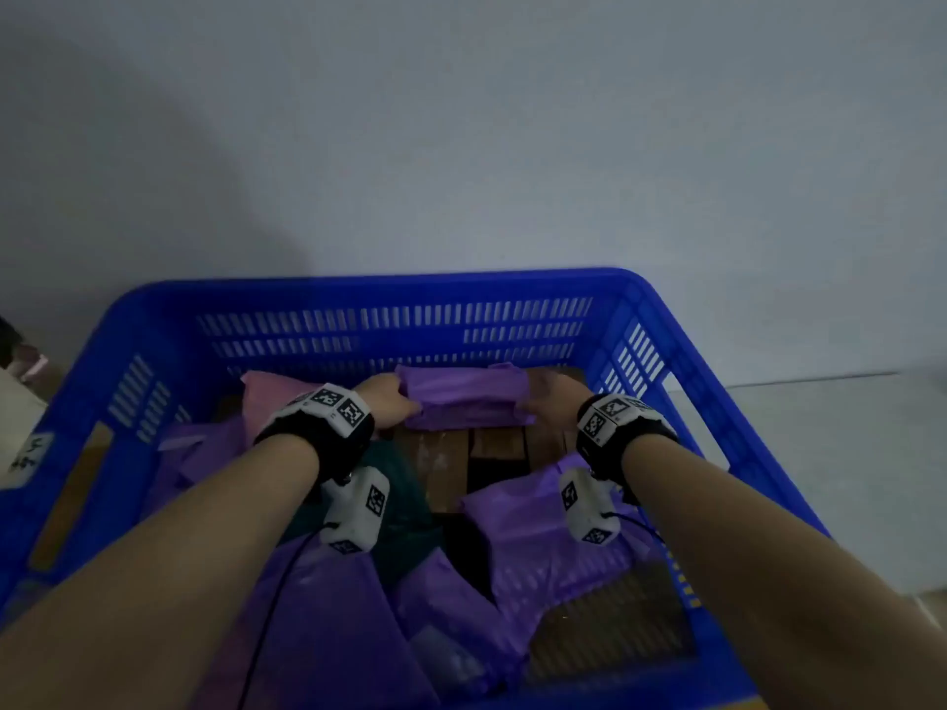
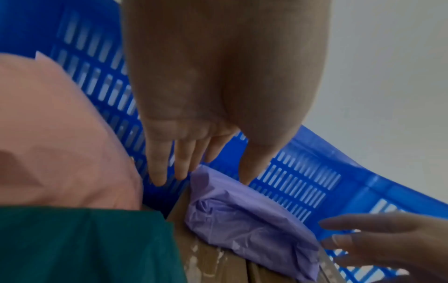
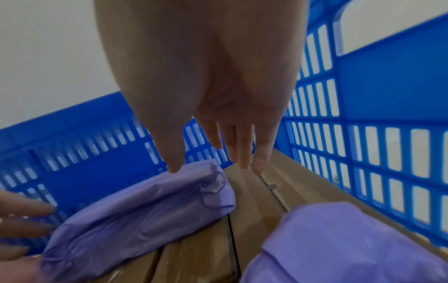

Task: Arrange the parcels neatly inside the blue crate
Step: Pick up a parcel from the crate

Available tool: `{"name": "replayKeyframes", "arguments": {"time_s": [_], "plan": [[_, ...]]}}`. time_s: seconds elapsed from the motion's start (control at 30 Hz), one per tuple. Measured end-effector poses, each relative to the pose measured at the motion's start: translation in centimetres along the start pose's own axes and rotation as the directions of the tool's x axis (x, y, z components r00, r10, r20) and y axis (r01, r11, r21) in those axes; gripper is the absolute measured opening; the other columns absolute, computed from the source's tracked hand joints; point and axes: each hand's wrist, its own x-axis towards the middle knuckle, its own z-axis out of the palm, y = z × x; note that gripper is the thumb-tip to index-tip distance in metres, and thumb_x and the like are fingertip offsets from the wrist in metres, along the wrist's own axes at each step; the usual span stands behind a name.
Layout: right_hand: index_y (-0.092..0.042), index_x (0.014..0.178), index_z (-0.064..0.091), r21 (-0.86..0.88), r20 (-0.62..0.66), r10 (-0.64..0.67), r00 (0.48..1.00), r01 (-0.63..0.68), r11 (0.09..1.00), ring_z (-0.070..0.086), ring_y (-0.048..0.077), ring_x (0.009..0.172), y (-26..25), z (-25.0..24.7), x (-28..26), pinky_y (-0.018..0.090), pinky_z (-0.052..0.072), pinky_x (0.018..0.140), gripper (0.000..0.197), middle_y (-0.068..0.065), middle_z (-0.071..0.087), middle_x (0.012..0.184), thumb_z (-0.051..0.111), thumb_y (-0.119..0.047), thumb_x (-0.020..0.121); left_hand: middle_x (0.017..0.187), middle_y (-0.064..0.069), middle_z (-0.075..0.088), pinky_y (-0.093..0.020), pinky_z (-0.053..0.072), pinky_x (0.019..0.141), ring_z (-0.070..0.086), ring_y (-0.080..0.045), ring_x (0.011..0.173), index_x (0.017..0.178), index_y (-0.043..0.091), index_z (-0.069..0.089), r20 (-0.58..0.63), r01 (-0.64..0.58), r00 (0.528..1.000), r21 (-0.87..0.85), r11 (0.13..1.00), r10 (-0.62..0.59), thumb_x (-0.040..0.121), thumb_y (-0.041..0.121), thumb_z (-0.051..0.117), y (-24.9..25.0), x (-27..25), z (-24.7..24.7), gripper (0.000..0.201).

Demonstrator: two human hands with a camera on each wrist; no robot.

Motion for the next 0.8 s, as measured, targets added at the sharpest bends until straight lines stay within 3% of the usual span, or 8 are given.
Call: {"name": "replayKeyframes", "arguments": {"time_s": [0.1,0.17,0.3,0.33,0.5,0.6,0.7,0.8], "plan": [[-0.001,0.132,0.047,0.08,0.025,-0.004,1.0,0.002,0.997,0.053,0.033,0.119,-0.2,-0.1,0.8,0.03,0.041,0.091,0.045,0.02,0.054,0.131,0.057,-0.021,0.092,0.129,-0.017,0.056,-0.034,0.046,0.091,0.055,-0.032,0.115,0.132,0.001,0.05,0.039,0.051,0.998,-0.132,0.99,-0.046,0.091,0.026,0.058,0.0,1.0,0.2,0.048],[0.0,0.129,0.049,0.097,0.057,0.042,0.997,-0.048,0.994,0.054,0.032,0.117,0.0,0.2,1.8,0.031,0.043,0.09,0.047,0.02,0.054,0.131,0.059,-0.025,0.091,0.129,-0.018,0.056,-0.031,0.045,0.087,0.055,-0.033,0.115,0.132,0.001,0.051,0.051,0.072,0.997,-0.197,0.978,-0.064,0.092,0.024,0.057,0.2,1.4,0.7,0.047],[-0.001,0.128,0.053,0.102,0.112,0.089,0.99,-0.101,0.99,0.056,0.029,0.116,0.7,0.9,3.3,0.023,0.037,0.078,0.049,0.017,0.058,0.128,0.06,-0.031,0.09,0.096,-0.017,0.058,-0.025,0.038,0.059,0.058,-0.029,0.085,0.123,-0.002,0.055,0.051,0.108,0.994,-0.24,0.965,-0.099,0.093,0.022,0.054,0.4,1.3,1.4,0.038],[-0.002,0.127,0.055,0.106,0.117,0.086,0.989,-0.098,0.99,0.057,0.028,0.115,0.8,1.0,3.4,0.022,0.037,0.077,0.049,0.017,0.059,0.127,0.061,-0.031,0.089,0.095,-0.015,0.055,-0.025,0.038,0.057,0.055,-0.026,0.083,0.123,-0.001,0.054,0.052,0.117,0.993,-0.25,0.961,-0.108,0.093,0.021,0.053,0.4,1.3,1.5,0.037],[-0.002,0.124,0.058,0.125,0.118,0.096,0.988,-0.11,0.986,0.058,0.029,0.111,1.3,0.9,3.9,0.033,0.046,0.089,0.05,0.016,0.061,0.123,0.063,-0.035,0.087,0.109,-0.019,0.053,-0.029,0.039,0.075,0.049,-0.025,0.094,0.125,0.0,0.053,0.048,0.122,0.992,-0.324,0.938,-0.113,0.094,0.008,0.046,0.5,1.0,1.5,0.033],[-0.004,0.123,0.059,0.165,0.115,0.06,0.992,-0.078,0.983,0.057,0.023,0.1,0.9,0.3,3.8,0.031,0.045,0.081,0.049,0.014,0.061,0.123,0.064,-0.036,0.086,0.102,-0.02,0.055,-0.032,0.04,0.073,0.052,-0.029,0.089,0.12,0.005,0.057,0.014,0.108,0.994,-0.416,0.903,-0.112,0.09,0.003,0.044,0.4,0.5,0.8,0.032],[-0.002,0.117,0.062,0.214,0.094,0.022,0.995,-0.042,0.976,0.059,0.024,0.095,0.3,-0.6,3.5,0.033,0.047,0.083,0.047,0.014,0.064,0.11,0.065,-0.037,0.085,0.095,-0.022,0.056,-0.033,0.039,0.07,0.053,-0.03,0.078,0.111,0.005,0.061,-0.03,0.084,0.993,-0.462,0.883,-0.11,0.087,-0.001,0.044,0.0,-0.2,-0.2,0.03],[0.0,0.114,0.063,0.264,0.048,-0.023,0.999,0.01,0.965,0.056,0.019,0.082,-0.5,-1.7,2.5,0.028,0.046,0.071,0.045,0.01,0.059,0.096,0.069,-0.032,0.083,0.107,-0.021,0.059,-0.034,0.049,0.074,0.058,-0.036,0.097,0.114,0.007,0.059,-0.097,0.041,0.99,-0.508,0.86,-0.105,0.087,-0.005,0.046,0.7,-1.8,-1.4,0.032]]}}
